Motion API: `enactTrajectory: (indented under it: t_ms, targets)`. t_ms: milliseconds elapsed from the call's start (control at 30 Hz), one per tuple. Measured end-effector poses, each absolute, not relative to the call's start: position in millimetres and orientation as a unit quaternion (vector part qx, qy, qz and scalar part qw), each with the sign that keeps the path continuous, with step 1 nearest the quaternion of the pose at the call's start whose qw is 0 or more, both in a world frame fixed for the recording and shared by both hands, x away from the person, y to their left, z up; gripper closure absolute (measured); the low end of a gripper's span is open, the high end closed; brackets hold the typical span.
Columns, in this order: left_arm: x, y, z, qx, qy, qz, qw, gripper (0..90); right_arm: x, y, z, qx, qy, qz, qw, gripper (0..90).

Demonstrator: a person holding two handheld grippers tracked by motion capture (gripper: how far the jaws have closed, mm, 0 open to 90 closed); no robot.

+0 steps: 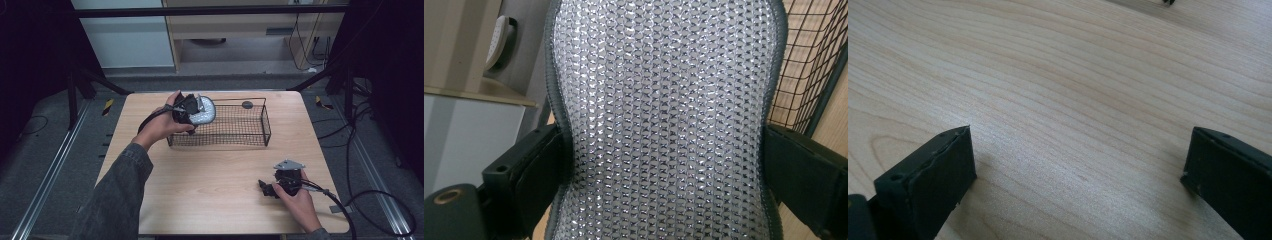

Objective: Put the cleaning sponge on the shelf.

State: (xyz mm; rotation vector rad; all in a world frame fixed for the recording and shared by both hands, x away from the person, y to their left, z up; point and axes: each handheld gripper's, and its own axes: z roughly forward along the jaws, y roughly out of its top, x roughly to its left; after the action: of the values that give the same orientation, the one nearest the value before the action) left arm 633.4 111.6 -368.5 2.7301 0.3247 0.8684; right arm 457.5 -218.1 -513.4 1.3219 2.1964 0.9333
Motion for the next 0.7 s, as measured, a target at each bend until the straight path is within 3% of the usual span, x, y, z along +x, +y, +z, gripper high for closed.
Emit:
enactTrajectory:
  t_ms: [700]
  targets:
    - [642.9,101.1,-380.8,0.943,0.101,0.296,0.113,6.3,457.6,-218.1,-513.4,0.474,0.788,0.335,0.205,0.4]
